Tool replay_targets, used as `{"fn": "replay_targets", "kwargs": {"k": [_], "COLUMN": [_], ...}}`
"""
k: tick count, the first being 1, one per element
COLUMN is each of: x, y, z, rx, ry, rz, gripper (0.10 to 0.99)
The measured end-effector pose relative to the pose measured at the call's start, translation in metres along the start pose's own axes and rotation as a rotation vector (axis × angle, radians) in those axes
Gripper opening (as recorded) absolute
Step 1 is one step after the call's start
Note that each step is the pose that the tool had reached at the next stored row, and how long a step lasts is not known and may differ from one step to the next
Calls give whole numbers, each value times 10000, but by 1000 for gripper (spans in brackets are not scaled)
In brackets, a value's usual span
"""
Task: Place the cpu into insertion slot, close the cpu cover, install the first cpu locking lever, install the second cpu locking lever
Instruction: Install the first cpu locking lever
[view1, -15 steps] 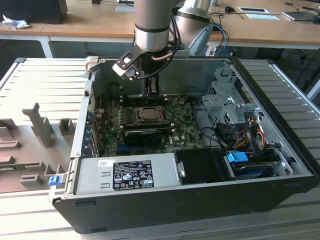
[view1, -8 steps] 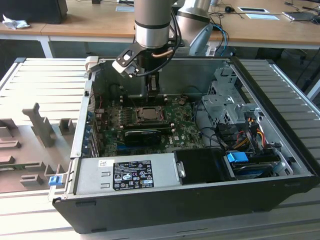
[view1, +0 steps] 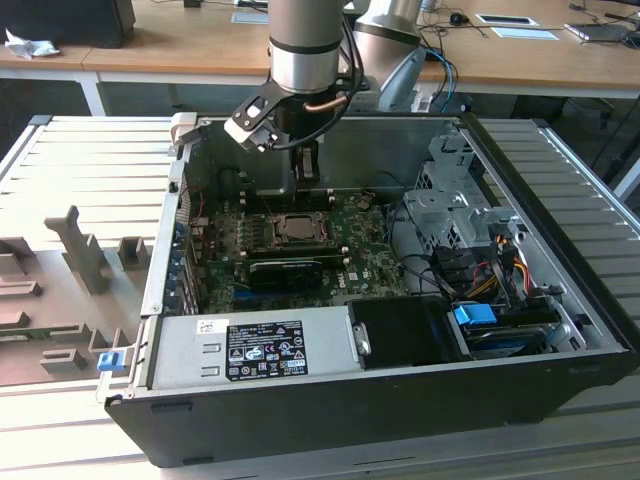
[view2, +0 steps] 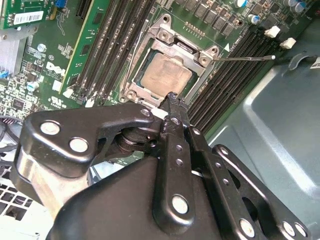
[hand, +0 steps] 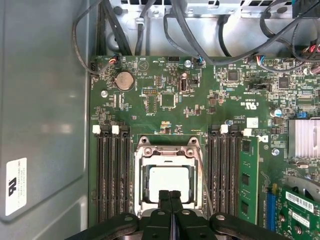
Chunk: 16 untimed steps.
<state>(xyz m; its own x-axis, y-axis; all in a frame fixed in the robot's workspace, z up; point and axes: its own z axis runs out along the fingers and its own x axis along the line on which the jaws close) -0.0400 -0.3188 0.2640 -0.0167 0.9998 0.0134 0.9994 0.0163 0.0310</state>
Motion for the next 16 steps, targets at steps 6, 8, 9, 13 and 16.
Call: {"fn": "replay_targets", "kwargs": {"k": [6,8,9,13,16], "x": [2,3,3,3,3], "y": [5,6,6,6,6], "z": [-150,-187,-190,-191,-191], "rx": [0,0,-1,5,15], "ry": [-4,-4,-2,8,32], "rz": [0,0,0,-331,-1104], "gripper": [106,106,106,106,106]}}
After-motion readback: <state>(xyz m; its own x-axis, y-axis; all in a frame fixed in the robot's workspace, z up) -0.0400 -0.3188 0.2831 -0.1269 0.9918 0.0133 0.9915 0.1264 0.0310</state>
